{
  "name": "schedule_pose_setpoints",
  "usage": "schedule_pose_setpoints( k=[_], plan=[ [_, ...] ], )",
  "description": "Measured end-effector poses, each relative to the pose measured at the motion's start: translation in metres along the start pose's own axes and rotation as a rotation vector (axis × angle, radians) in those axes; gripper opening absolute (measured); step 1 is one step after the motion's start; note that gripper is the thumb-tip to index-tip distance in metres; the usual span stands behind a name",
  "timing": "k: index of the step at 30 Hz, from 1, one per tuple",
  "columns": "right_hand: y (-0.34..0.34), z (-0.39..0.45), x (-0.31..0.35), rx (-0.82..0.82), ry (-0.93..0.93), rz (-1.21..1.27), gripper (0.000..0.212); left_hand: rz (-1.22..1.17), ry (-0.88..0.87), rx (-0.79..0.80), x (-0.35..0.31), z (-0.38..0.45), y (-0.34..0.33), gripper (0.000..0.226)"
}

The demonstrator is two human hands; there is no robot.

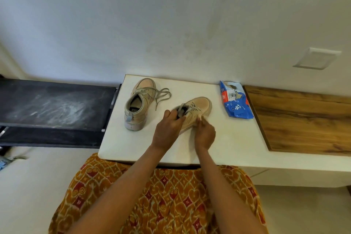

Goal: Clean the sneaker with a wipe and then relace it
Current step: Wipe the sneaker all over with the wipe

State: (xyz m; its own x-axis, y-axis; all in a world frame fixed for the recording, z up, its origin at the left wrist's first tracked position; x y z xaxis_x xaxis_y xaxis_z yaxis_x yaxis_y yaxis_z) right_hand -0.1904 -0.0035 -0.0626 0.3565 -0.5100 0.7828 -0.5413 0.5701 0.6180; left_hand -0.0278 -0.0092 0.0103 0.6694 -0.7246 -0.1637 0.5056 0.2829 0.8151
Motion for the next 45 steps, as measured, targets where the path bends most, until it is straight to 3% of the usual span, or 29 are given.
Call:
schedule_pose_setpoints(
  k=[4,9,13,16,21,28,37,41,45],
  plan=[
    [-0.020,-0.050,0.000,0.039,-0.079,0.285,0.026,-0.022,0.040,0.024,0.004,-0.006,-0.002,0.030],
    [-0.007,-0.054,-0.002,0.075,0.013,0.283,0.028,-0.213,0.026,0.041,0.013,-0.006,0.003,0.019],
    [0.022,-0.009,0.003,-0.032,-0.102,0.310,0.028,-0.343,0.022,0.092,0.041,-0.013,0.001,0.033],
    [0.015,0.020,0.011,0.038,-0.087,0.203,0.026,-0.409,0.101,0.063,0.051,-0.015,0.002,0.033],
    [-0.001,0.026,0.013,0.107,-0.105,0.240,0.028,-0.325,-0.027,0.060,0.002,-0.007,-0.004,0.025],
    [0.008,-0.020,-0.004,0.147,-0.069,0.362,0.027,-0.286,0.050,0.017,-0.018,-0.011,-0.014,0.025],
    [0.025,-0.029,-0.009,0.174,-0.012,0.222,0.024,-0.257,0.078,0.051,-0.017,-0.011,-0.005,0.029],
    [0.012,-0.018,-0.012,0.326,-0.071,0.191,0.021,-0.237,0.097,0.044,-0.021,-0.007,-0.001,0.023],
    [0.014,-0.018,-0.009,0.227,-0.097,0.169,0.020,-0.238,0.097,0.018,-0.024,-0.005,-0.004,0.021]
  ],
)
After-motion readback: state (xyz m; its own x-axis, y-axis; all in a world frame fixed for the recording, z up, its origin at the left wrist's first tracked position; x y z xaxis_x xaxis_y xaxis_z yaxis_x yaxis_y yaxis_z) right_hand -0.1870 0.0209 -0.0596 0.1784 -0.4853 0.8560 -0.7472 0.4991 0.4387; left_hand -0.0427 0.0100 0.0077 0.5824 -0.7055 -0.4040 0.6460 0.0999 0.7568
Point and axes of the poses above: each hand's wrist, its own z-axis towards the middle knuckle, its own y-axis out of the back of the hand, x = y × z, the point moved 9 cm from there along z, towards the middle knuckle, and after that the axes turned 12 degrees about -y, right-handed, at the moved point
